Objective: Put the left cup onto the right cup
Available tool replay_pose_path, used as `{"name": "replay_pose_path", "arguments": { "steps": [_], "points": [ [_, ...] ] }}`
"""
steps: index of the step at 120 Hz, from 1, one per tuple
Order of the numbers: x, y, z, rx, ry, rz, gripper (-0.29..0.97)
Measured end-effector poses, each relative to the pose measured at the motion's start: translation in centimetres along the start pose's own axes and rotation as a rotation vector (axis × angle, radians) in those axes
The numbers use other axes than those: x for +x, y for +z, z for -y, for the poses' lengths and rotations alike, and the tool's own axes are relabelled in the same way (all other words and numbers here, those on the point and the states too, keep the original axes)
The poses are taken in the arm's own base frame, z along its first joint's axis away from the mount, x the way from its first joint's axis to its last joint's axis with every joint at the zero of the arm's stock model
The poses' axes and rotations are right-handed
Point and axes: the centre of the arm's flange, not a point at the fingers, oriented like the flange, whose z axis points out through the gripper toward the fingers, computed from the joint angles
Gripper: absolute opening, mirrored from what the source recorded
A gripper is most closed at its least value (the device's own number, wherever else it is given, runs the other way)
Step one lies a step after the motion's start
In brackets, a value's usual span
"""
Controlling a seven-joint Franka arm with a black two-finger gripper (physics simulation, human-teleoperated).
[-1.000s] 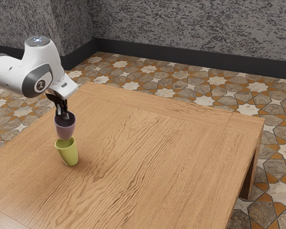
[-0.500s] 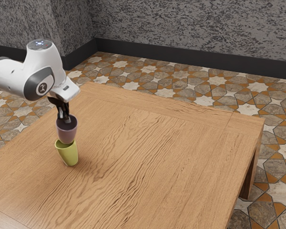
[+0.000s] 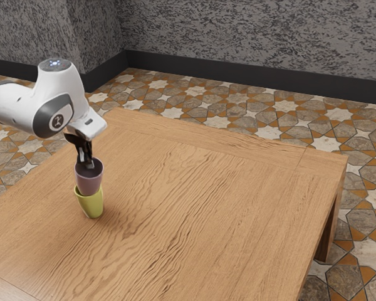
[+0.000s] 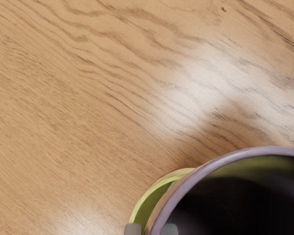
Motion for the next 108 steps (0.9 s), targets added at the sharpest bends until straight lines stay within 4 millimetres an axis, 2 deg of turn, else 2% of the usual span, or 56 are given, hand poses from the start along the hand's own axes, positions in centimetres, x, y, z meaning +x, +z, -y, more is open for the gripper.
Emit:
{"name": "replay_pose_path", "arguments": {
  "steps": [41, 81, 108],
  "points": [
    [-0.6, 1.6, 0.2, -0.024, -0.017, 0.021, -0.11],
    [-1.5, 3.3, -0.8, -0.059, -0.022, 0.044, -0.11],
    [-1.8, 4.5, 0.0, -0.062, -0.018, 0.063, -0.1]
  ]
}}
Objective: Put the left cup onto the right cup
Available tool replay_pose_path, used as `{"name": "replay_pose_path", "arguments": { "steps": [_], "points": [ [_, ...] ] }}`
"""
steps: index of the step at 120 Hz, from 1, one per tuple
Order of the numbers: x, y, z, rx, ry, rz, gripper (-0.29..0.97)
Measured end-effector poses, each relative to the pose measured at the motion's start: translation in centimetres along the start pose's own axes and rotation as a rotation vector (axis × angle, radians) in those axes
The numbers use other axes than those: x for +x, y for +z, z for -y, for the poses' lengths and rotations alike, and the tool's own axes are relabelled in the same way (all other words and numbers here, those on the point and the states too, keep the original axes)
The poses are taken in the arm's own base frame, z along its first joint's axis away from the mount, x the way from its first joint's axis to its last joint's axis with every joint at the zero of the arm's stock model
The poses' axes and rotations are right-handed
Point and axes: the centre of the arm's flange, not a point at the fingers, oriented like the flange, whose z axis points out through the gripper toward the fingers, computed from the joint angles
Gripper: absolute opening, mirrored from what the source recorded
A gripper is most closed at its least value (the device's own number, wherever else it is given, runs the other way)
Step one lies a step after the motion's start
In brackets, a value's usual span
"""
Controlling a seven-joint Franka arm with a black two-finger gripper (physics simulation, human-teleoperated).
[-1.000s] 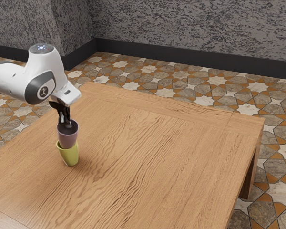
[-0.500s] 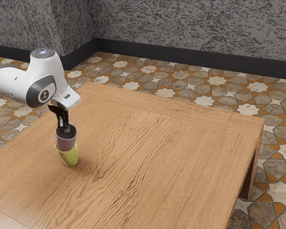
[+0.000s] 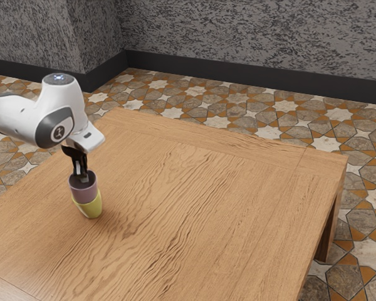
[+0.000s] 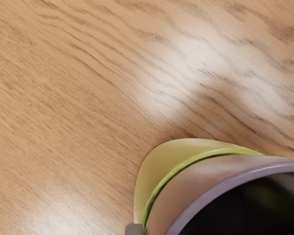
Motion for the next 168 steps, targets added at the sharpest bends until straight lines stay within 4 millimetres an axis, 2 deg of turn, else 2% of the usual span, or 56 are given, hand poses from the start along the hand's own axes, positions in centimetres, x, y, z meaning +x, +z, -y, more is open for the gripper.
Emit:
{"name": "replay_pose_path", "arguments": {
  "steps": [29, 56, 68, 82, 117, 141, 168],
  "points": [
    [-1.5, 0.4, 1.3, 0.008, -0.014, 0.006, -0.1],
    [-1.0, -0.4, 1.5, 0.016, 0.018, -0.002, 0.35],
    [-1.0, -0.6, 1.5, 0.016, 0.026, -0.002, 0.48],
    [-1.2, -0.7, 1.5, 0.016, 0.033, -0.002, 0.56],
    [-1.2, -1.7, 1.7, 0.025, 0.047, -0.008, 0.65],
    [-1.7, -3.6, 1.5, 0.032, 0.051, -0.014, 0.67],
    [-2.2, -7.0, 2.1, 0.049, 0.053, -0.005, 0.68]
  ]
}}
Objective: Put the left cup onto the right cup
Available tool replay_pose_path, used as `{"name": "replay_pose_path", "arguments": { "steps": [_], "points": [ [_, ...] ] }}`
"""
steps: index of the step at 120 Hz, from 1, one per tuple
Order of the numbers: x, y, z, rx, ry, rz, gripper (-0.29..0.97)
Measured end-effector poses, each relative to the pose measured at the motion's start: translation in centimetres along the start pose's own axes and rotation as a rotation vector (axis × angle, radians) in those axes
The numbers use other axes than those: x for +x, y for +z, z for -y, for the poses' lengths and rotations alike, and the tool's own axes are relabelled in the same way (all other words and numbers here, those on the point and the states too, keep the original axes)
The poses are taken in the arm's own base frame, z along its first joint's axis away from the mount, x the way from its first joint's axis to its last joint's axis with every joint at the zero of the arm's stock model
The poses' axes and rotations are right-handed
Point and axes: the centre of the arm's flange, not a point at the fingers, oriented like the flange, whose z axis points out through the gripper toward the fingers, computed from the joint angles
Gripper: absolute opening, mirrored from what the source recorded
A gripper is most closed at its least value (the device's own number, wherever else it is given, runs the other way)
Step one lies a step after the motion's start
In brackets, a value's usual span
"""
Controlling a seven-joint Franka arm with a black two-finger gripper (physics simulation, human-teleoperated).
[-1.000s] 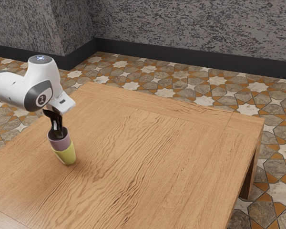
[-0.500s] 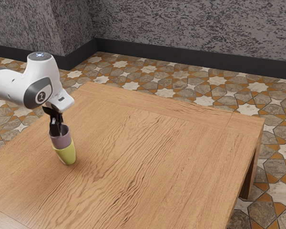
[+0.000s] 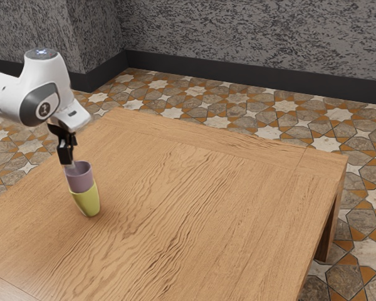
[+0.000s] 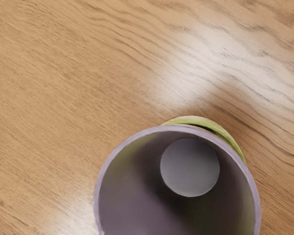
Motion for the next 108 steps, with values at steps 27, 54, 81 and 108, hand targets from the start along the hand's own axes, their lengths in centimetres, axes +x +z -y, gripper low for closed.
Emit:
{"name": "replay_pose_path", "arguments": {
  "steps": [27, 54, 81, 108],
  "points": [
    [0.6, -2.5, 1.3, -0.003, 0.0, 0.01, 0.68],
    [1.7, -6.4, 2.7, -0.046, -0.026, -0.009, 0.68],
    [2.4, -10.6, 3.4, -0.081, -0.049, -0.011, 0.68],
    [3.1, -14.8, 4.3, -0.092, -0.075, 0.005, 0.68]
  ]
}}
